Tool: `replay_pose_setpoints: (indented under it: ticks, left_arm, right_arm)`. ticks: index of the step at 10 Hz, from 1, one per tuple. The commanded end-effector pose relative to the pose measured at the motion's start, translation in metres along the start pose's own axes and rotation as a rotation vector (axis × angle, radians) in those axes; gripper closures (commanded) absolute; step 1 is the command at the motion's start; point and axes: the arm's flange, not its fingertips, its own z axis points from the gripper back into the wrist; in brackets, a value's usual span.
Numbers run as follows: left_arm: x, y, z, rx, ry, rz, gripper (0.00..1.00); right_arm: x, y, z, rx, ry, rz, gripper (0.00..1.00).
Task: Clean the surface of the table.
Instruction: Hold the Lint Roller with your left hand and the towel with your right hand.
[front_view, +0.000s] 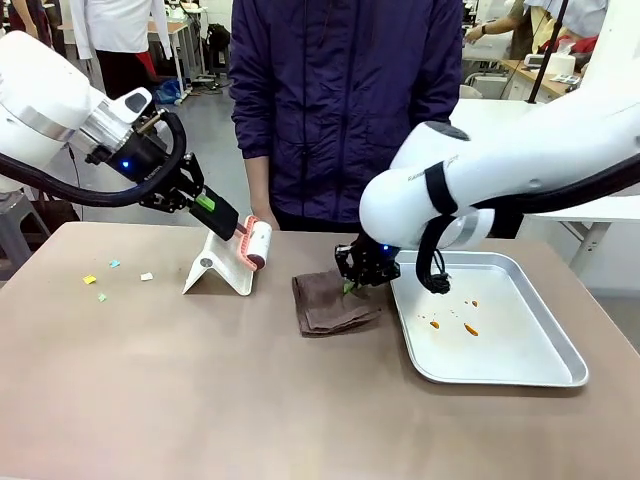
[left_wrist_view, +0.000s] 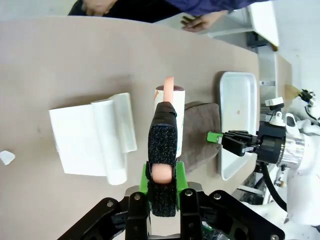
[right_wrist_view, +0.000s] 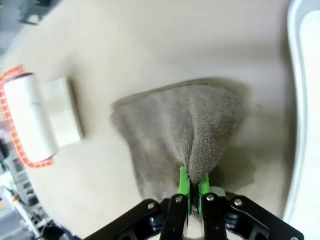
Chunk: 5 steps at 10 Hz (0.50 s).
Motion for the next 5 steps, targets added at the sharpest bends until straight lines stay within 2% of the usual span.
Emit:
replay_pose_setpoints:
  ticks: [1, 2, 3, 5]
  left_arm:
    - [-0.02, 0.004, 0.008, -0.082, -0.019, -0.049, 1.0]
    - [-0.027, 0.004, 0.017, -0.137, -0.028, -0.061, 1.0]
    - [-0.035, 0.006, 0.03, -0.176, -0.04, -0.072, 1.0]
    - [-0.048, 0.024, 0.063, -0.295, -0.009, -0.089, 1.0]
  right_arm:
    - [-0.023, -0.029, 0.023, 0.195, 0.046, 0.063, 1.0]
    - [-0.029, -0.036, 0.032, 0.293, 0.06, 0.081, 1.0]
    - [-0.035, -0.045, 0.04, 0.403, 0.033, 0.073, 1.0]
    - [-0.049, -0.066, 0.053, 0.641, 0.006, 0.128, 1.0]
